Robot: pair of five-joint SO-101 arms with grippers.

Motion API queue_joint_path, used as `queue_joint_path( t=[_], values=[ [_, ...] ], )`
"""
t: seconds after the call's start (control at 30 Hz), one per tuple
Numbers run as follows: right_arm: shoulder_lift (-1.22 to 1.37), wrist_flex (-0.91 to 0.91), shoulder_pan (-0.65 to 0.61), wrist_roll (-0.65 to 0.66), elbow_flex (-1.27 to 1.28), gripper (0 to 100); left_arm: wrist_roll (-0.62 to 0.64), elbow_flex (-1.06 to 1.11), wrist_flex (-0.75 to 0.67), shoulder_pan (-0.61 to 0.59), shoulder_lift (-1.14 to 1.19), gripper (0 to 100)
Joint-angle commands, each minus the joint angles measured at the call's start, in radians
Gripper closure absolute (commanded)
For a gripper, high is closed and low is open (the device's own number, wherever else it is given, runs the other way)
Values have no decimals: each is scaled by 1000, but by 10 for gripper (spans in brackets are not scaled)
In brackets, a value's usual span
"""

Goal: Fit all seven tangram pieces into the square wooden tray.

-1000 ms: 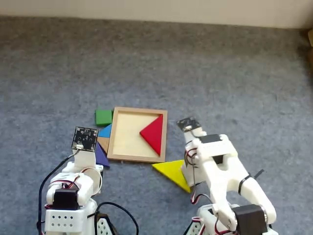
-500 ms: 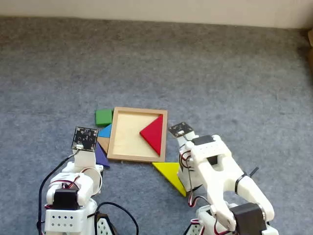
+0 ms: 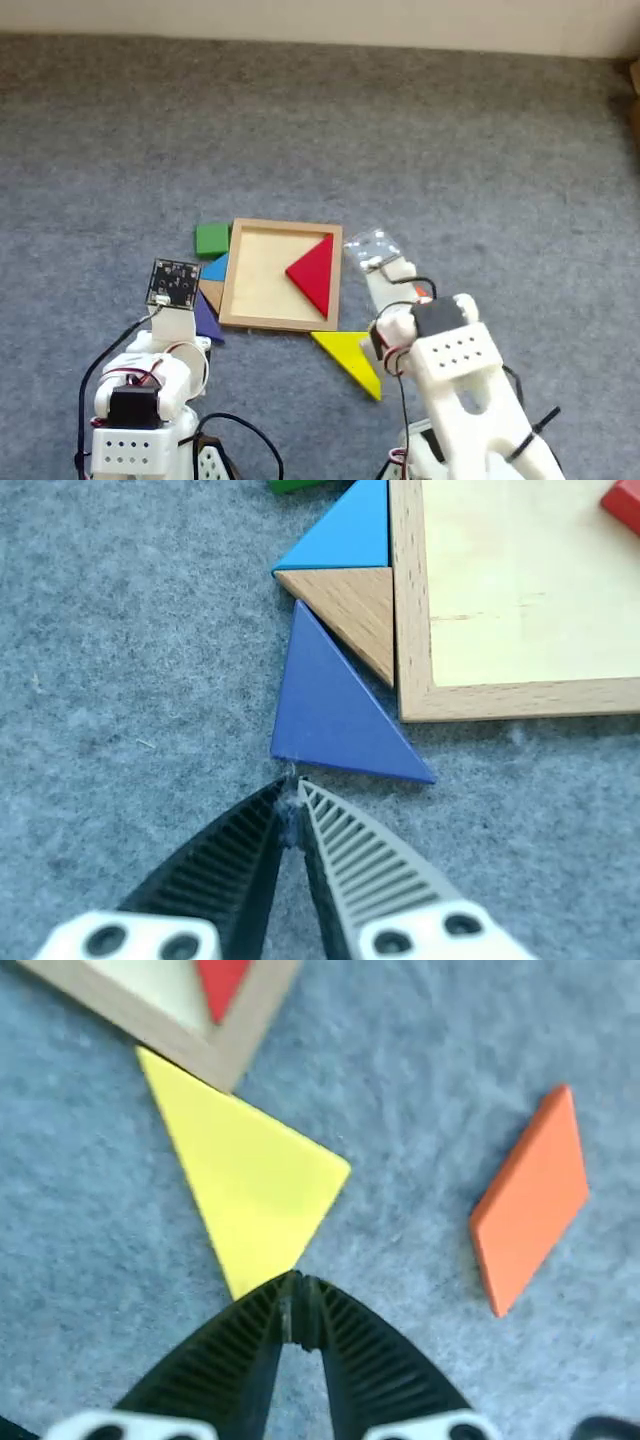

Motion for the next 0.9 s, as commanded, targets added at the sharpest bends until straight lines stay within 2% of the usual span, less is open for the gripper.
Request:
queue_joint_path(
  t=[0.0,0.07,0.17,0.27,0.33,0.63,0.77,0.87],
  values=[
    [-58,8,-97,6,-16,986,-6,19,5,-8,-25,994],
    [-58,7,-145,-55,-19,944,-6,19,5,-8,-25,994],
    [-56,7,-185,-221,-22,794,-6,19,5,-8,-25,994],
    [-56,7,-226,-255,-22,631,-6,19,5,-8,-25,994],
    [-56,7,-246,-255,-21,569,-6,19,5,-8,-25,994],
    [-35,-68,-352,-255,-15,560,-6,19,5,-8,-25,994],
    [140,-71,-354,-255,-27,560,-6,19,5,-8,-25,994],
    [289,-145,-355,-255,-42,560,-6,19,5,-8,-25,994]
  ],
)
